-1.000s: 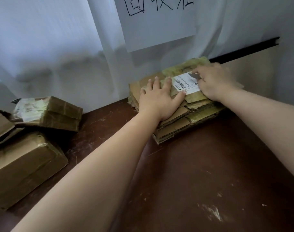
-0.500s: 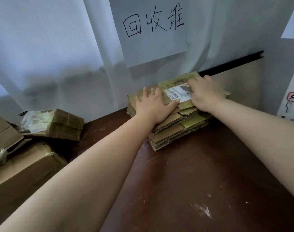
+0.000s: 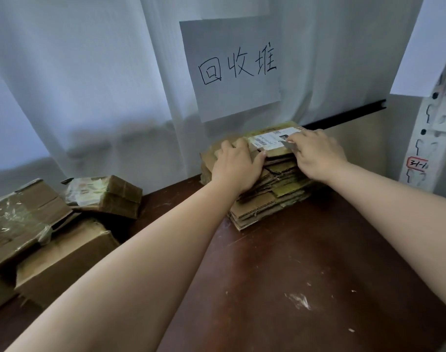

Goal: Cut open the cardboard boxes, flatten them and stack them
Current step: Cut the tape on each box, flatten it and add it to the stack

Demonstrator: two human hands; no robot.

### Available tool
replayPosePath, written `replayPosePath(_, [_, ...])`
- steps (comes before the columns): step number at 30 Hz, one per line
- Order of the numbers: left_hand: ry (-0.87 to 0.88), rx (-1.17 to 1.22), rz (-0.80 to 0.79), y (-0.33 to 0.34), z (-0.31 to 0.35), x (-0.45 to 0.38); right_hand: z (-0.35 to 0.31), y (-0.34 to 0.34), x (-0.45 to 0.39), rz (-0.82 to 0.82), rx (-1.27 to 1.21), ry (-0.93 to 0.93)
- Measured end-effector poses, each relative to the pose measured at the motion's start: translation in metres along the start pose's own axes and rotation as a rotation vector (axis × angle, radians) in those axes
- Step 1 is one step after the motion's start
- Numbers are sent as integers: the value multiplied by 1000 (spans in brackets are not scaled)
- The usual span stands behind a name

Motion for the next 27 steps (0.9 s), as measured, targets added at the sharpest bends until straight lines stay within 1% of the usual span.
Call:
replayPosePath(1, [13, -2, 23, -5, 2, 2, 0, -4, 2, -1, 4, -5])
replayPosePath(5, [58, -151, -3, -13, 6, 11, -2, -22, 12, 3, 20, -22])
replayPosePath(10, [123, -195, 22, -30, 4, 22, -7, -37, 22, 17, 28, -25])
replayPosePath(12, [156, -240, 19, -37, 4, 30, -15, -47, 26, 51, 9, -38])
replayPosePath(14, [179, -268, 22, -43, 0, 40, -29, -59, 31, 122, -55, -68])
replayPosePath(16, [187, -262, 39, -50, -6, 52, -40, -71, 37, 194, -156, -44])
replayPosePath(17, [191, -248, 52, -54, -10, 60, -45, -74, 39, 201, -180, -21])
replayPosePath(20, [201, -239, 62, -64, -26, 88, -65, -69, 44, 116, -156, -15])
replayPosePath(22, [197, -284, 43, -69, -43, 107, -83, -62, 52, 62, -178, -28])
replayPosePath(24, [181, -333, 29, -78, -62, 124, -103, -54, 61, 26, -203, -37])
replayPosePath(27, [141, -342, 48, -99, -90, 151, -142, -41, 75, -12, -238, -59])
Point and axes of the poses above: each hand's wrist, its own x-axis away from the middle knuckle, its own y-axis out of the palm, z = x × y, the point moved 6 cm from there along -x, towards the middle knuckle, and after that the axes turned 4 degrees about y, right-handed, at the moved point
